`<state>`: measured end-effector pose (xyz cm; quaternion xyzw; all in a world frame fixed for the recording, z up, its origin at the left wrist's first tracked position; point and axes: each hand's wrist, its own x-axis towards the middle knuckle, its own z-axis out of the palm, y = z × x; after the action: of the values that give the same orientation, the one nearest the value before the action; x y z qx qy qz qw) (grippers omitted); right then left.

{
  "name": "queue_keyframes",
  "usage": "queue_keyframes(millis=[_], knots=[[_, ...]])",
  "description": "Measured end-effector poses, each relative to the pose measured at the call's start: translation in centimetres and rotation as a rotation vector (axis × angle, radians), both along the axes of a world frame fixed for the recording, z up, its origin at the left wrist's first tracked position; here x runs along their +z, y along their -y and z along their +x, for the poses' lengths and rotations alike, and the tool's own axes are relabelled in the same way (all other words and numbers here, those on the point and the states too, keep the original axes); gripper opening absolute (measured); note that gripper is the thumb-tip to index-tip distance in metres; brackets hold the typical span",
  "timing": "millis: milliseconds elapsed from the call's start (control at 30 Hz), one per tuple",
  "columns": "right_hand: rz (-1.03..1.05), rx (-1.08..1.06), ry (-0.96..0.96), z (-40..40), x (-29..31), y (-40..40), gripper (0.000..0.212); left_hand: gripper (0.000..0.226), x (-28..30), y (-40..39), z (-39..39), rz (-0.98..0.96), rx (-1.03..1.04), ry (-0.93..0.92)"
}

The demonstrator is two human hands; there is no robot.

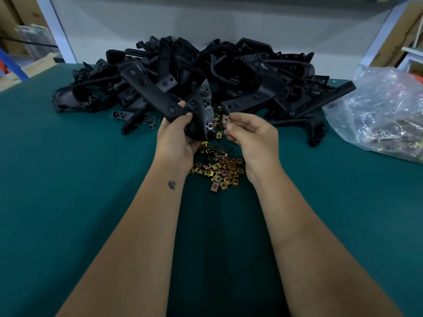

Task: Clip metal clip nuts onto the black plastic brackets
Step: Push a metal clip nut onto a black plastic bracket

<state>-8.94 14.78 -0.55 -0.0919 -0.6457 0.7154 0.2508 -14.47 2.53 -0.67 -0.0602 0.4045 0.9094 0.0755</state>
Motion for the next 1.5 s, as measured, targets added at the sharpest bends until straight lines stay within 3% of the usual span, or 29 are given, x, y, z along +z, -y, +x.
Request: queue_keyframes(millis=[100, 133, 300, 400, 500, 633, 733, 833, 1000, 1167, 1500], knots=[[0.034, -0.006, 0.011, -0.1, -0.1, 0.1, 0.024, 0.016, 0.3, -0.2, 0.1, -0.043, 0.0, -0.034], [0.036, -0.007, 0.012, -0.1, -0.1, 0.1, 0.024, 0.023, 0.4, -0.3, 0.2, -0.071, -0.001, -0.062], [0.075, -0.025, 0.0, -0.1, -0.2, 0.1, 0.022, 0.112, -0.3, -0.7, 0.6, -0.394, 0.028, -0.249], [0.089, -0.015, -0.015, -0.1, -0.2, 0.2, 0.02, 0.127, -0.8, -0.7, 0.8, -0.609, 0.113, -0.369], [0.076, -0.002, -0.031, -0.1, -0.2, 0.3, 0.019, 0.116, -1.1, -0.8, 0.8, -0.735, 0.131, -0.488], [0.08, 0.019, -0.05, -0.1, -0.2, 0.4, 0.019, 0.057, 0.0, -0.8, 1.6, -0.9, 0.138, -0.535], [0.078, 0.038, -0.061, -0.1, -0.2, 0.4, 0.02, 0.039, 0.3, -1.2, 1.8, -0.874, 0.071, -0.441], [0.065, 0.044, -0.066, -0.1, -0.2, 0.4, 0.022, 0.036, 0.8, -1.3, 2.0, -0.691, -0.013, -0.329], [0.098, 0.059, -0.058, -0.1, -0.2, 0.6, 0.024, 0.021, 0.7, -1.1, 1.9, -0.743, -0.034, -0.362], [0.161, 0.035, -0.046, -0.1, -0.2, 0.7, 0.024, 0.024, 0.7, -1.1, 1.6, -0.639, -0.04, -0.293], [0.171, 0.109, -0.027, 0.0, -0.3, 0.6, 0.018, 0.025, 0.5, -0.5, 1.6, -0.787, -0.089, -0.38]])
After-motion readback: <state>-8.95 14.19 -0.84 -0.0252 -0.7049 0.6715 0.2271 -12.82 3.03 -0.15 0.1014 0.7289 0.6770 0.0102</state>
